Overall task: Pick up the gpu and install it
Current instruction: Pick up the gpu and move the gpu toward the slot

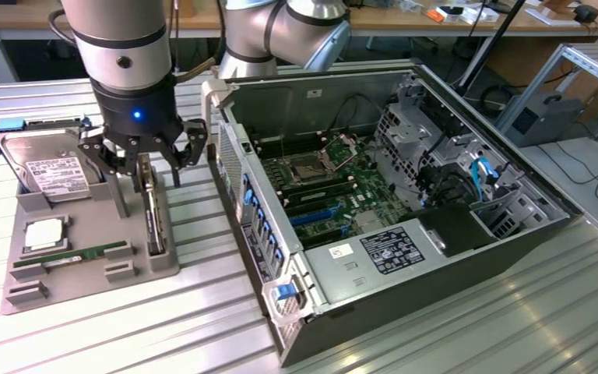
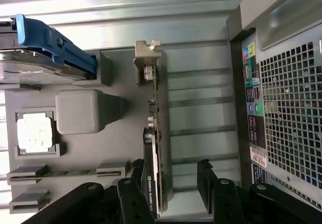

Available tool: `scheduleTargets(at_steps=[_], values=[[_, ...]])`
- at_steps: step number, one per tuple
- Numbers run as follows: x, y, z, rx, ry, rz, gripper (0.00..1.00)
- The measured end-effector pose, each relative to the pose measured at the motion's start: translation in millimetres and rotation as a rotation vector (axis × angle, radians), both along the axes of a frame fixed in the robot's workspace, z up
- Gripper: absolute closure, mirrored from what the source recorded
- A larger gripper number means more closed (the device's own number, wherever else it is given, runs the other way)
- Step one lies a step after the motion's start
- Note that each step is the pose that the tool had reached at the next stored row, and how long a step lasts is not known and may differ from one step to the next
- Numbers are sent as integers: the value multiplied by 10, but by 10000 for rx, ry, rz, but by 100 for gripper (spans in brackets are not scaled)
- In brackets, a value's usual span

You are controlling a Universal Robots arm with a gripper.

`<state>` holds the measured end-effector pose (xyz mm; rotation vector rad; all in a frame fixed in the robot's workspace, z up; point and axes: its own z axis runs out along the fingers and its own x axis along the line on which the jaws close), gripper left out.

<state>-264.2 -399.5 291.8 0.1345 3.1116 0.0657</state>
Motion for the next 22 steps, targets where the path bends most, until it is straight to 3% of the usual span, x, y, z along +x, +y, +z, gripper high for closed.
scheduleTargets(at_steps=[16,22], values=[[-10,0,-161,0,0,0,46],[-62,0,-274,0,0,0,46]])
